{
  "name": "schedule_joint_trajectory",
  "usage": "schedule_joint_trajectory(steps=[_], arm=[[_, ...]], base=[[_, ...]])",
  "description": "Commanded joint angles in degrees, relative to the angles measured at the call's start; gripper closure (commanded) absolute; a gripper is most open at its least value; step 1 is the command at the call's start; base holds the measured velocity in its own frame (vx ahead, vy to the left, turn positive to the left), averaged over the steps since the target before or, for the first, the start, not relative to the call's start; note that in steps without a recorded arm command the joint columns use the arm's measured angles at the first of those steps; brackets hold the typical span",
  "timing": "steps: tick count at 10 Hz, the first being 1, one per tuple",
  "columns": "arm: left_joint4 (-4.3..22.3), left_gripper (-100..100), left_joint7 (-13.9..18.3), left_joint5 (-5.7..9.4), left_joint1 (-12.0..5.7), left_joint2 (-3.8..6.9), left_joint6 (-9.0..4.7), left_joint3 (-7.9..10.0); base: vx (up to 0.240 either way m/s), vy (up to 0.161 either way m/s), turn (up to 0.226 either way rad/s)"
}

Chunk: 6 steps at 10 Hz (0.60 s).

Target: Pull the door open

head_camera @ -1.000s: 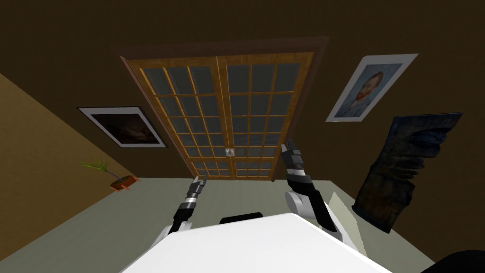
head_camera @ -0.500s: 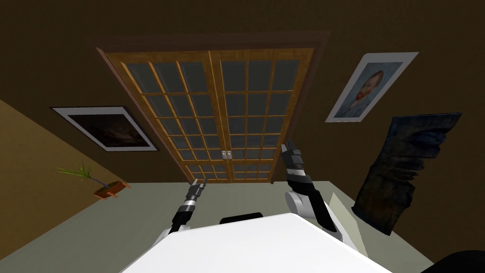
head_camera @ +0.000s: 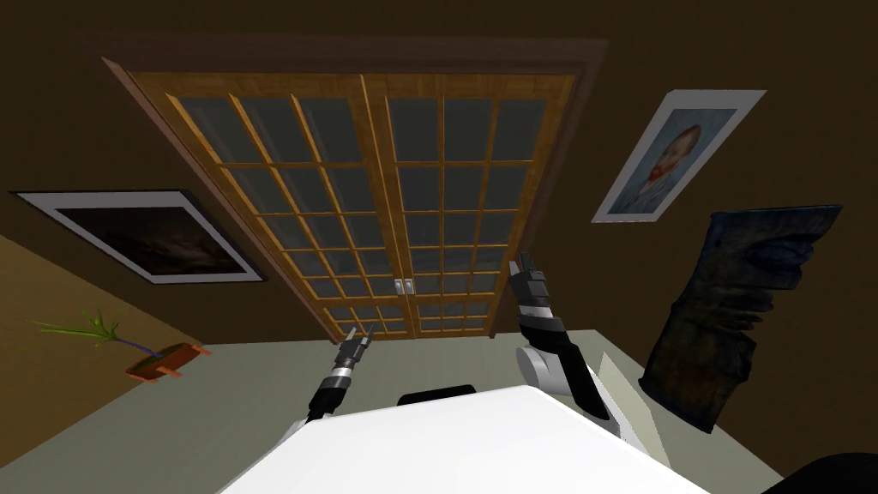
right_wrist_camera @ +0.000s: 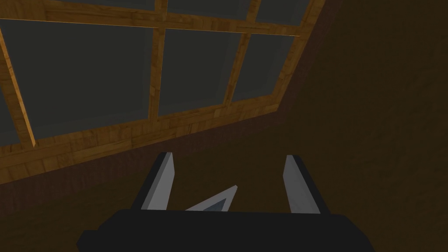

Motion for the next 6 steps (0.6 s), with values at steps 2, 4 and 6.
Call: schedule_joint_trajectory(steps=[2, 4, 6], arm=[[3.2, -100, -2.6, -0.80, -0.79, 0.30, -1.13, 0.51], [5.6, -100, -4.2, -1.30, -1.53, 0.54, -2.04, 0.88], [7.7, -100, -5.7, -1.72, -2.20, 0.74, -2.82, 1.19]], base=[[0.150, -0.052, -0.058], [0.162, -0.048, -0.047], [0.135, -0.038, -0.042]])
